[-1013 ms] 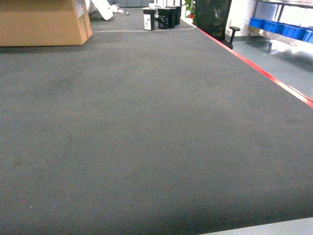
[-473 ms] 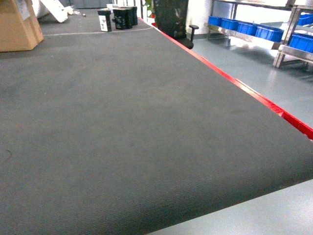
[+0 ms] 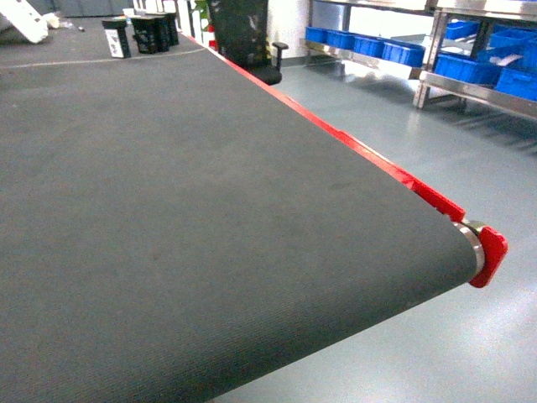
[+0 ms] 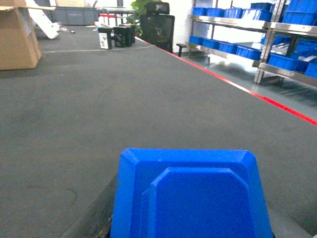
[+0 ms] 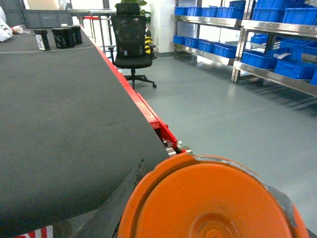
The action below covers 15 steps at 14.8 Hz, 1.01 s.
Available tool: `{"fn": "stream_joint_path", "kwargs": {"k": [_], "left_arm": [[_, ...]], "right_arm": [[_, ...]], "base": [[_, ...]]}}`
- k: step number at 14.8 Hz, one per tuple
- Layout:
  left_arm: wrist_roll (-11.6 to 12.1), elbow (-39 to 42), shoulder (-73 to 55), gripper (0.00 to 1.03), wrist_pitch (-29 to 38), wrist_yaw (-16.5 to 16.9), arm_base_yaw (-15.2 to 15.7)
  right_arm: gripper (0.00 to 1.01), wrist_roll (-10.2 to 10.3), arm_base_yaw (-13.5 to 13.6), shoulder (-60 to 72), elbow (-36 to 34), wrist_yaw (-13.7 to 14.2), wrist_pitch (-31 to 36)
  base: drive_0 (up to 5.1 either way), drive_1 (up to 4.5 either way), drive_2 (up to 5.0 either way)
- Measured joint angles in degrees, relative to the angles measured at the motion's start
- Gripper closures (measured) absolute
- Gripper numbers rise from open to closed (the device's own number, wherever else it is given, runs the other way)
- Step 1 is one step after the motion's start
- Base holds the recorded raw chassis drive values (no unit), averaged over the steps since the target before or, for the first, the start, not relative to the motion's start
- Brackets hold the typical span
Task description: Sort blue parts and orange caps into right shelf containers
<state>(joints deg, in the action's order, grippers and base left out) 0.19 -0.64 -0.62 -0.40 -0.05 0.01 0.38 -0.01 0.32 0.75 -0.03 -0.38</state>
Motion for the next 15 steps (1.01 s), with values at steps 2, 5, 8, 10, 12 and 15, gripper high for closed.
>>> {"fn": "stream_joint_path", "kwargs": {"k": [2, 5, 8, 10, 12, 15], "left_arm": [[0.0, 0.0, 0.0, 0.61, 0.0, 0.0, 0.0], [0.0, 0.0, 0.0, 0.61, 0.0, 0.0, 0.0], [0.0, 0.0, 0.0, 0.61, 0.0, 0.0, 0.0], [0.0, 0.0, 0.0, 0.61, 0.0, 0.0, 0.0], [0.0, 0.0, 0.0, 0.61, 0.0, 0.0, 0.0], [0.0, 0.0, 0.0, 0.61, 0.0, 0.0, 0.0]], "right_arm": [[0.57, 0.0, 0.0, 0.0, 0.0, 0.0, 0.0], [0.57, 0.0, 0.0, 0.0, 0.0, 0.0, 0.0], [0.57, 0.0, 0.0, 0.0, 0.0, 0.0, 0.0], [0.57, 0.0, 0.0, 0.0, 0.0, 0.0, 0.0], [0.57, 0.0, 0.0, 0.0, 0.0, 0.0, 0.0], [0.57, 0.0, 0.0, 0.0, 0.0, 0.0, 0.0]], "base": [[-1.7, -1.69, -1.7], [-1.5, -1.54, -1.5], [-1.7, -1.67, -1.7], [-1.6, -1.56, -1.6], [-1.6, -1.6, -1.6], [-1.6, -1.64, -1.6]]}}
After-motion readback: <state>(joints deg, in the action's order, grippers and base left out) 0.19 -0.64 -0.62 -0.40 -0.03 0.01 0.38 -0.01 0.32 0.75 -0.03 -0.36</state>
